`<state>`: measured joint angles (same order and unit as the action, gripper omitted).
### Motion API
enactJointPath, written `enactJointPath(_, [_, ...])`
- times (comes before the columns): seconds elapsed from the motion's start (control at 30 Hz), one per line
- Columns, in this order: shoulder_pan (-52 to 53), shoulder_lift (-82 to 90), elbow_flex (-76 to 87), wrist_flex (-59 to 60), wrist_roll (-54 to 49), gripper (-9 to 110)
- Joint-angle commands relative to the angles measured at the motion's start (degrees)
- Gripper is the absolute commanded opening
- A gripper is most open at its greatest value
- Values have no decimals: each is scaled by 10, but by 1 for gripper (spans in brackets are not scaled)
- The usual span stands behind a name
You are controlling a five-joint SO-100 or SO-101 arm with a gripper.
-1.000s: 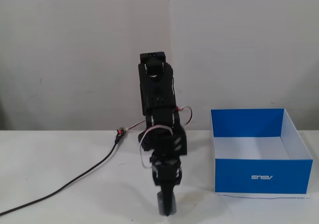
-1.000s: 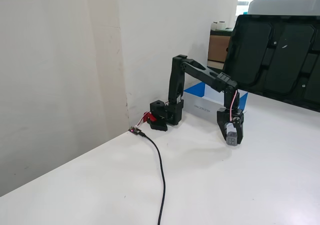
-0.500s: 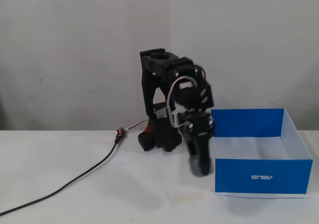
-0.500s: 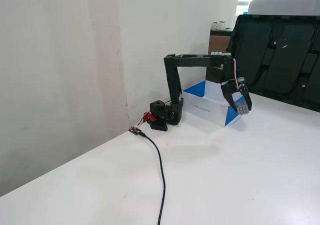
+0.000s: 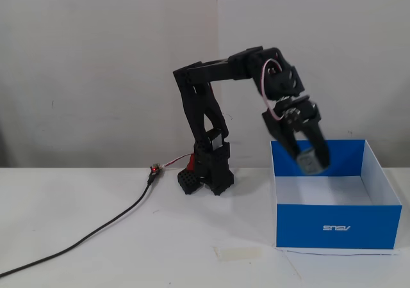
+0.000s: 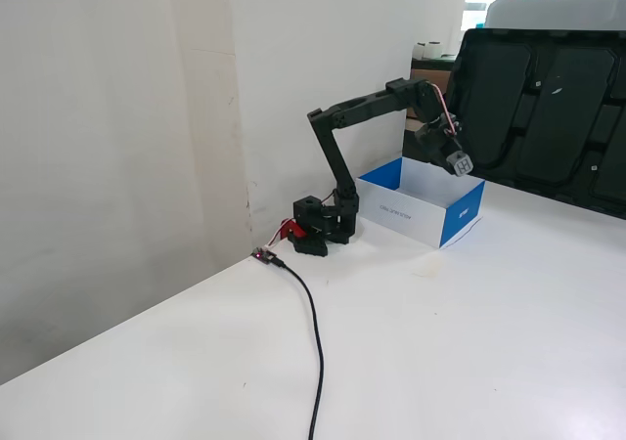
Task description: Pick the gray block and keep it in the box.
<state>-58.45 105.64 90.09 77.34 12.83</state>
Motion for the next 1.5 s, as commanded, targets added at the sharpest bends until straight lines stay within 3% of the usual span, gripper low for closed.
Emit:
enactJointPath(0.0, [-68, 66, 25, -36, 8, 8])
enactJointPath(0.47, [-171, 52, 111, -109, 8, 14])
enactJointPath(0.63, [-183, 40, 132, -108, 8, 29])
enactJointPath(0.77, [-172, 44, 135, -110, 2, 27])
enactJointPath(0.87, [-158, 48, 125, -99, -4, 19])
enactJointPath(1.03, [-98, 51, 79, -38, -11, 6])
enactJointPath(1.47, [279, 48, 29, 13, -105, 4])
